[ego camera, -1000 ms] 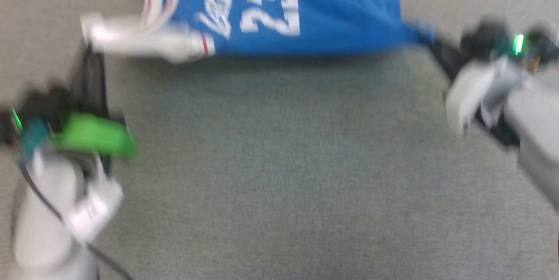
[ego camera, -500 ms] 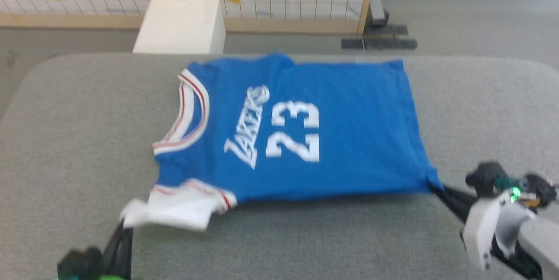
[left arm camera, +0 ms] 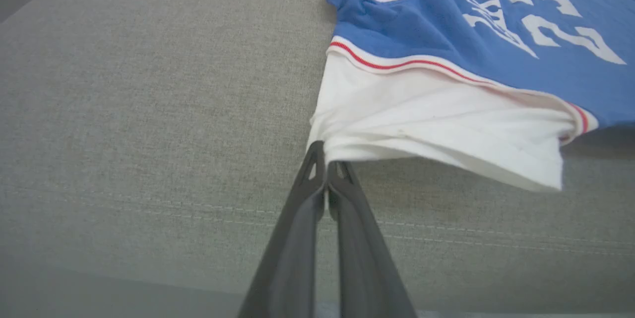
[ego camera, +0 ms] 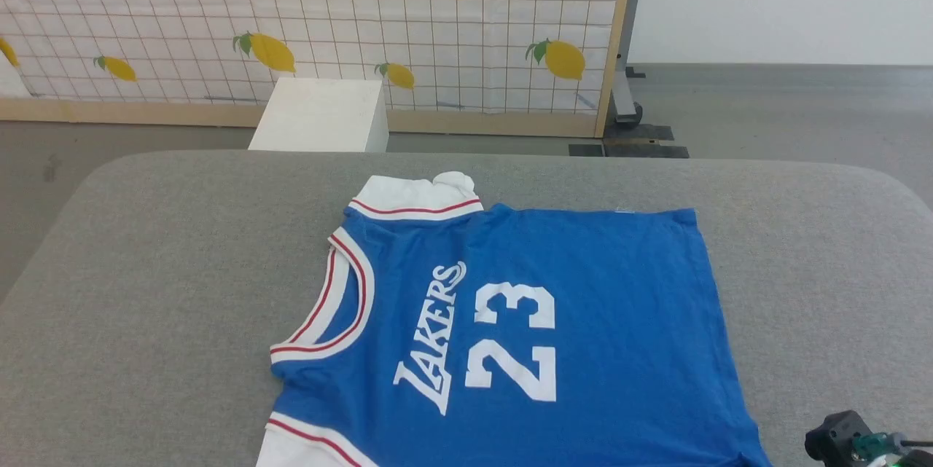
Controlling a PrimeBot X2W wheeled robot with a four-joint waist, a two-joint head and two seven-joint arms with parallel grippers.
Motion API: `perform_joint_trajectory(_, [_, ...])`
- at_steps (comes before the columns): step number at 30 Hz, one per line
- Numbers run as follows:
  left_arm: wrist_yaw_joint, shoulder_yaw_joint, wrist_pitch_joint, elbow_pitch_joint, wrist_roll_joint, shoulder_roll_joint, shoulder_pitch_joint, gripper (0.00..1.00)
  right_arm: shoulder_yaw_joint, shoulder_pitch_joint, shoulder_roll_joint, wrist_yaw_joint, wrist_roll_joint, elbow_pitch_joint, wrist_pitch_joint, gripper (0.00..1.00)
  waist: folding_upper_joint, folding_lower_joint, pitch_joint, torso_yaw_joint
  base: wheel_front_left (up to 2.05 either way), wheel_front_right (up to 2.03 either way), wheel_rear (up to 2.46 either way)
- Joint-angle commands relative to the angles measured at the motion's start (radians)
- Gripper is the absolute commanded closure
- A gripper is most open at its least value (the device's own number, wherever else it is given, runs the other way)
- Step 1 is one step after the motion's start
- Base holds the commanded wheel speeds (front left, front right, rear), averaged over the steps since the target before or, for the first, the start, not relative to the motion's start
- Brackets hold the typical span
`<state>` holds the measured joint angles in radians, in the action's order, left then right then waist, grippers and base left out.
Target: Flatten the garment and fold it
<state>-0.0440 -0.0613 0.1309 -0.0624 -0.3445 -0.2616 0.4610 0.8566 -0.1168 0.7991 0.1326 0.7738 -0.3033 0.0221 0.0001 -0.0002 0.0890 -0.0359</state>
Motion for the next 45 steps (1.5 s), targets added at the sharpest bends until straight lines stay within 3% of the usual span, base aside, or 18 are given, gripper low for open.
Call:
perform_joint_trajectory(1, [-0.007, -0.003, -0.016, -0.006, -0.008, -0.006, 0.028, 1.00, -0.028, 0.030, 0.004, -0.002, -0.012, 0.014, -0.010, 1.00, -0.0001, 0.0002, 0.005, 0.001, 0.00, 0.00, 0.00])
perform_joint_trajectory(11, [-0.030, -0.035, -0.069, 0.044, -0.007, -0.042, -0.001, 1.00, -0.218, 0.126, -0.037, -0.002, -0.100, 0.104, -0.061, 1.00, -0.0001, 0.0002, -0.010, -0.019, 0.00, 0.00, 0.00])
perform_joint_trajectory(18, [-0.047, -0.082, -0.058, 0.086, 0.064, -0.086, -0.195, 1.00, -0.339, 0.120, -0.083, -0.002, -0.157, 0.167, -0.099, 1.00, -0.0001, 0.0002, -0.039, -0.017, 0.00, 0.00, 0.00])
perform_joint_trajectory(24, [-0.070, -0.140, -0.053, 0.040, 0.094, -0.109, -0.420, 1.00, -0.396, 0.087, -0.108, -0.002, -0.188, 0.211, -0.132, 1.00, -0.0001, 0.0002, -0.111, -0.001, 0.00, 0.00, 0.00])
perform_joint_trajectory(32, [-0.076, -0.173, -0.014, -0.168, 0.124, -0.102, -0.699, 1.00, -0.417, -0.029, -0.132, -0.002, -0.206, 0.186, -0.178, 1.00, -0.0001, 0.0002, -0.225, 0.032, 0.00, 0.00, 0.00])
perform_joint_trajectory(45, [-0.084, -0.270, 0.075, -0.623, 0.137, -0.070, -0.922, 1.00, -0.279, -0.227, -0.150, -0.002, -0.191, -0.020, -0.221, 1.00, -0.0001, 0.0002, -0.355, 0.037, 0.00, 0.00, 0.00])
